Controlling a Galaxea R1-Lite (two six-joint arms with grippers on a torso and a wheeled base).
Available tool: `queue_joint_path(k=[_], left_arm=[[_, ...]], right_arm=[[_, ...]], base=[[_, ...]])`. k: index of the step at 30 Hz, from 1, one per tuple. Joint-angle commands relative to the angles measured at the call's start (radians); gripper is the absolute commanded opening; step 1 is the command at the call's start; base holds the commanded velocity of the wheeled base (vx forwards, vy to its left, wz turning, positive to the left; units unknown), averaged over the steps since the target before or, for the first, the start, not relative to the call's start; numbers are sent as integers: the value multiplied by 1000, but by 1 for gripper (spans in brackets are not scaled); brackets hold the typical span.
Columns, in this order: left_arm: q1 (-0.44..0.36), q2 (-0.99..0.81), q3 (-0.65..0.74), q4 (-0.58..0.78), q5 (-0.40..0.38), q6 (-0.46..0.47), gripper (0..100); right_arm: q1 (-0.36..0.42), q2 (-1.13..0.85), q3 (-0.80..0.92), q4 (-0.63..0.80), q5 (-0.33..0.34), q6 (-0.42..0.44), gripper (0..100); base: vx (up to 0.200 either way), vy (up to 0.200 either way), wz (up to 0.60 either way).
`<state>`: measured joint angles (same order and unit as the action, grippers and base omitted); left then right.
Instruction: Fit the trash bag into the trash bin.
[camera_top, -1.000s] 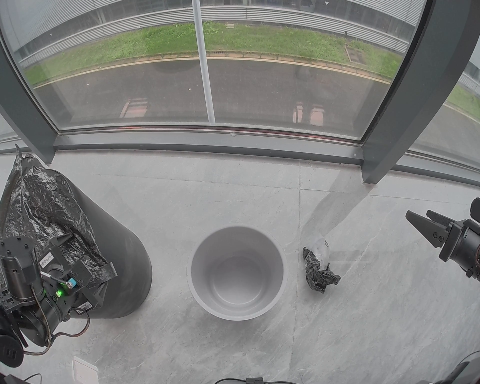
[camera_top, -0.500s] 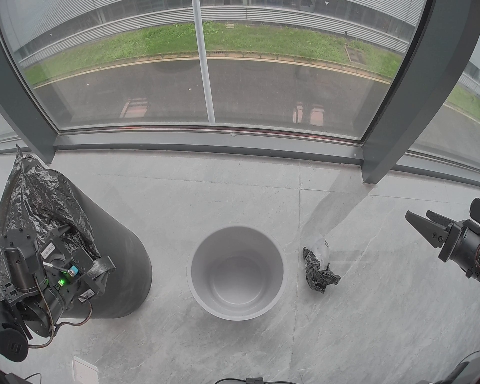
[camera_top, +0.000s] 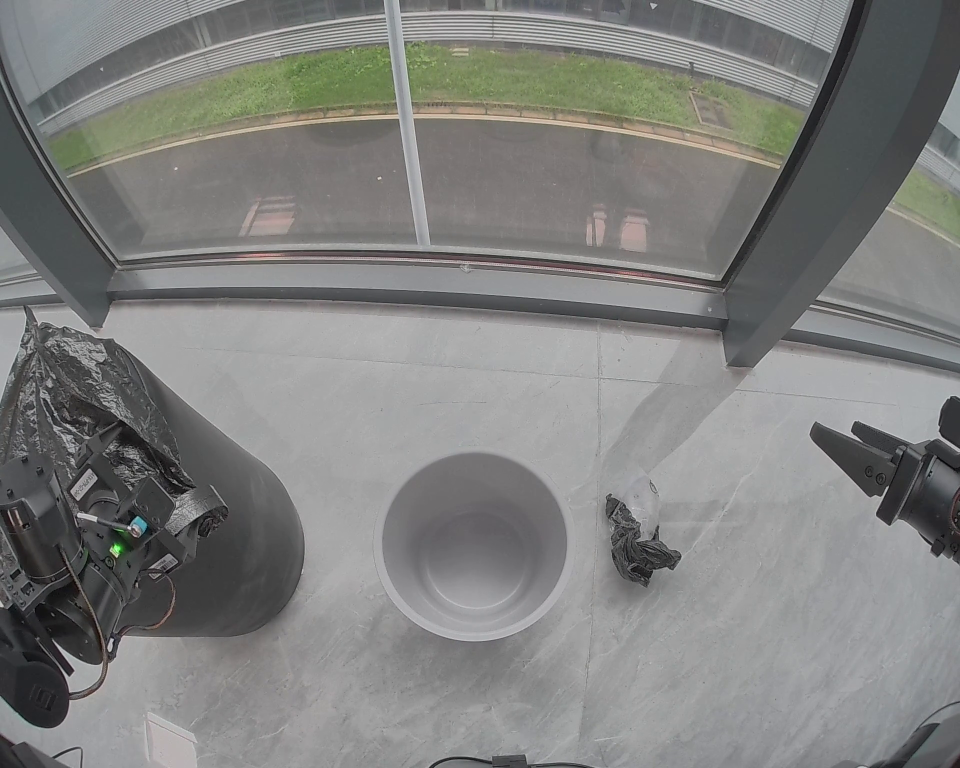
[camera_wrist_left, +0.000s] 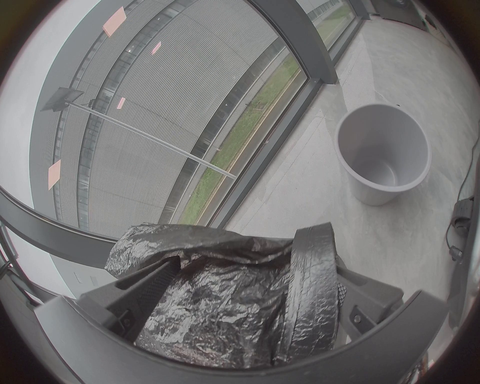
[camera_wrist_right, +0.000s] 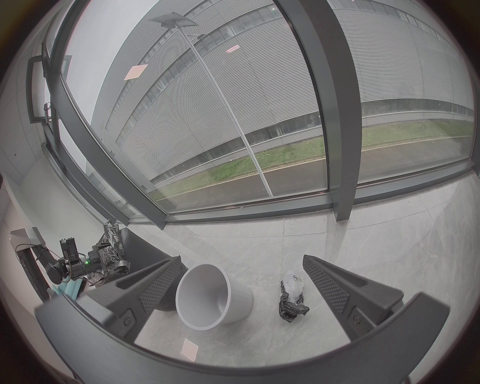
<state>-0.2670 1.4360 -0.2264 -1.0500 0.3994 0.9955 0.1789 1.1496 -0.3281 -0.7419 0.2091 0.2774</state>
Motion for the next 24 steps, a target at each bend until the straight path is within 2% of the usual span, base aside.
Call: queue_joint_path(k=[1, 17, 18, 24], left_arm=[[6, -32, 35, -4, 1, 5, 100], [40, -23, 24, -4, -4, 12, 100], [40, -25, 25, -4, -5, 14, 0], [38, -31, 24, -5, -7, 3, 0]], right_arm=[[1, -1, 0, -1, 1, 0, 100], [1, -1, 1, -2, 1, 0, 100], [1, -1, 1, -2, 1, 0, 100], [1, -2, 1, -2, 1, 0, 100]], base=[[0, 0, 0], [0, 0, 0], [0, 0, 0], [0, 0, 0]])
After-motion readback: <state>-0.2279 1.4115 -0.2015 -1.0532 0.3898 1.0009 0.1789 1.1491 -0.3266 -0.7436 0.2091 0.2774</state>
